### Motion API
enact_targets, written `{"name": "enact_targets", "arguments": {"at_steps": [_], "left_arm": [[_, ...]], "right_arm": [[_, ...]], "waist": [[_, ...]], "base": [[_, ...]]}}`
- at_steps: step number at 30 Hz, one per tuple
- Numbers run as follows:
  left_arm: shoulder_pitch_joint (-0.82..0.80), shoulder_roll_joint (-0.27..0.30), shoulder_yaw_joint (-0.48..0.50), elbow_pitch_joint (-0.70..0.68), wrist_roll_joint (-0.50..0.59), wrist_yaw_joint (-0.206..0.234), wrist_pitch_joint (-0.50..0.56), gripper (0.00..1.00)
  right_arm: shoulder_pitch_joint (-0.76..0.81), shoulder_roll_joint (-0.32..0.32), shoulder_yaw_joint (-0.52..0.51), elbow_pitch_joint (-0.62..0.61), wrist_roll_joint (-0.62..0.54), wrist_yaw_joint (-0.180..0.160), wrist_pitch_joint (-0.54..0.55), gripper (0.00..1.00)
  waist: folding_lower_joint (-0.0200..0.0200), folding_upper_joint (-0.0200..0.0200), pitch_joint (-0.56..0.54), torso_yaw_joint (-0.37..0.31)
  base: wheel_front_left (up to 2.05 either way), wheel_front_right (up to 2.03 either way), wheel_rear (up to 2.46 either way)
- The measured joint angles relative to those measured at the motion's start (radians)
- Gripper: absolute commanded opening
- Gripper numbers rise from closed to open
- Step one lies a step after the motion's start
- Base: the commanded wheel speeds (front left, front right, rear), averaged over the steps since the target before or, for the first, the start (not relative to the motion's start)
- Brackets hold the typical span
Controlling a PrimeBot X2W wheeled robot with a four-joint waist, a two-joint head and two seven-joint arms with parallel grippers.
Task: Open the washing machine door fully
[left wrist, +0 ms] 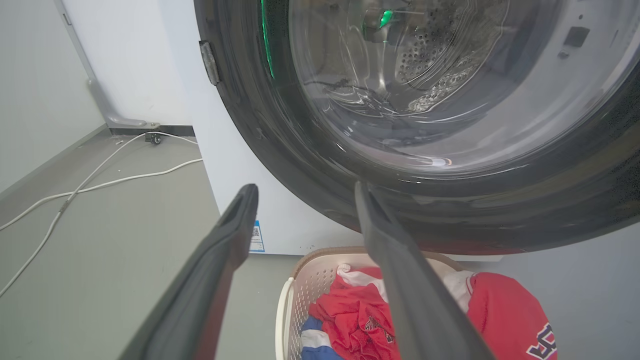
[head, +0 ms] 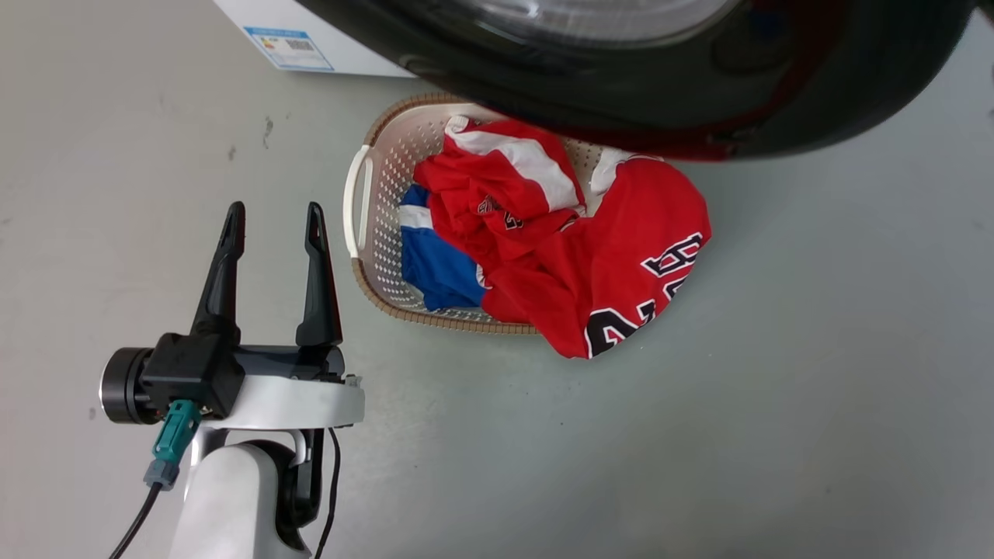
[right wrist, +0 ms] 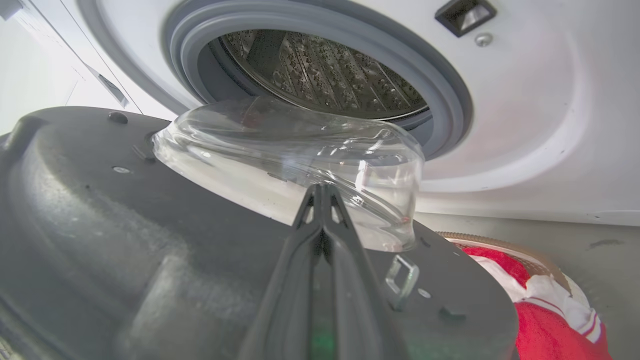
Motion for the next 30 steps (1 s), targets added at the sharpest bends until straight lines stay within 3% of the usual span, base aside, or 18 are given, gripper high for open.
{"name": "enact_targets", "arguments": {"at_steps": [17, 30], "left_arm": [[0.066, 0.000, 0.018, 0.010, 0.009, -0.002, 0.000, 1.00], [0.123, 0.000, 0.006, 0.021, 0.021, -0.005, 0.000, 1.00]], "right_arm": [[0.289, 0.012, 0.026, -0.189, 0.053, 0.000, 0.016, 0.00], [0.515, 0.112, 0.109, -0.283, 0.080, 0.000, -0.001, 0.00]], "waist": [[-0.0001, 0.0000, -0.108, -0.017], [-0.0001, 0.0000, -0.229, -0.014]], "base": [[0.00, 0.00, 0.00], [0.00, 0.00, 0.00]]}}
